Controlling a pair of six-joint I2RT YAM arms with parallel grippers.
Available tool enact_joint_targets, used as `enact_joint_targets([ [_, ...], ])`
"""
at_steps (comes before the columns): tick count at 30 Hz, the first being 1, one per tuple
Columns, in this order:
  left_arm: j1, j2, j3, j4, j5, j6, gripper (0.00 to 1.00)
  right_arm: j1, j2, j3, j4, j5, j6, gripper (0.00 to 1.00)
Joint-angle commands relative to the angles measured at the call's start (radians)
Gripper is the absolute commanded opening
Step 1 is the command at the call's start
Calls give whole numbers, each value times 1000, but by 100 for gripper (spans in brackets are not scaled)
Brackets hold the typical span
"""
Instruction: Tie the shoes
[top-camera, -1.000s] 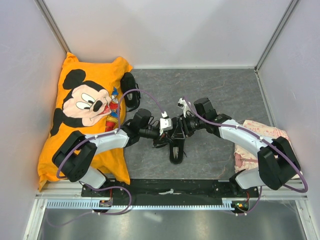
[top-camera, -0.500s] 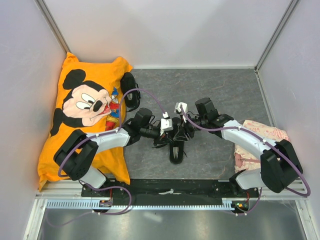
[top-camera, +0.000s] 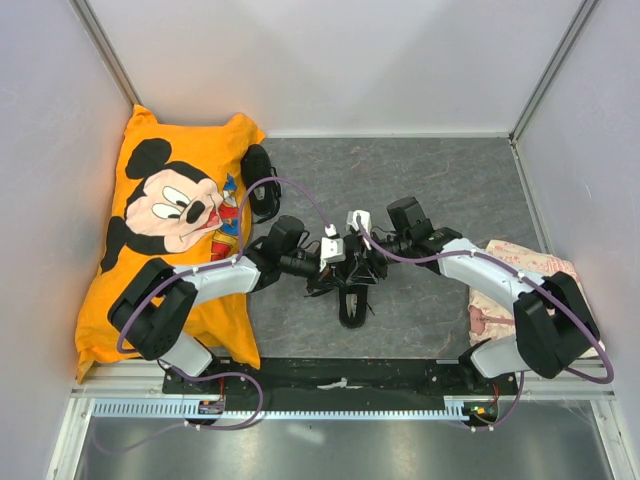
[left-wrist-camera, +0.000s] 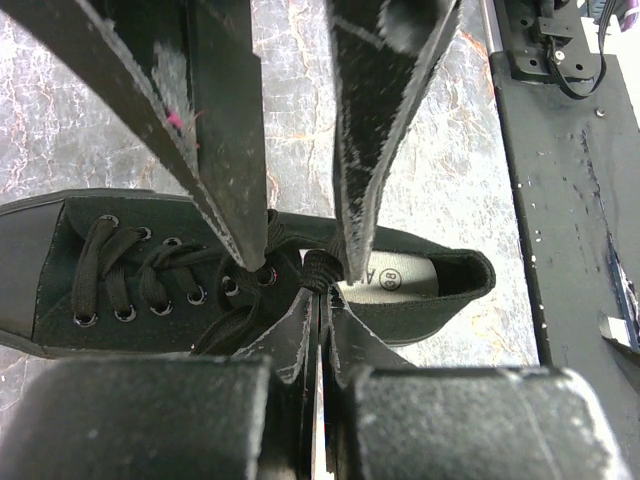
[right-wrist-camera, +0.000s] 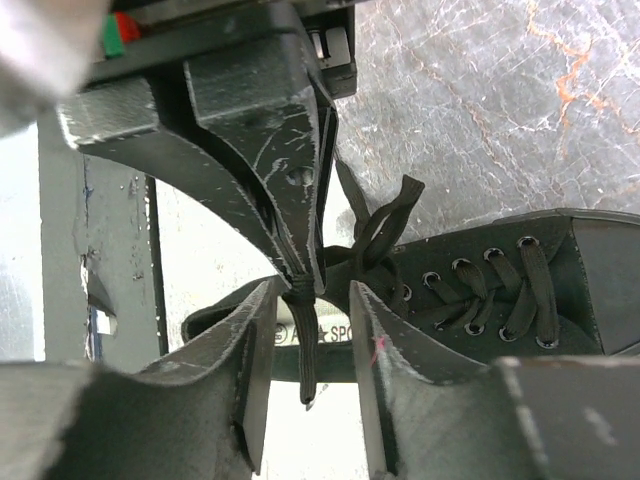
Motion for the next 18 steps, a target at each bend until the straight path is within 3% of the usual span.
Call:
enact_joint_targets([
  [1,5,12,32,24,35,36,2,-2,20,36,19,-29,-33,40],
  [7,5,14,32,27,39,31,1,-2,25,30,50,-33,3,20],
  [8,5,14,32,27,38,30,2,-2,22,27,55,-35,8,10],
  [10,6,12,32,27,38,24,2,-3,20,18,67,-32,26,0],
  [14,11,1,24,29,38,11,9,-2,7,-2,84,-26,55,0],
  [18,18,-9,11,36,38,7,9,-2,-6,-24,101,-29,72,0],
])
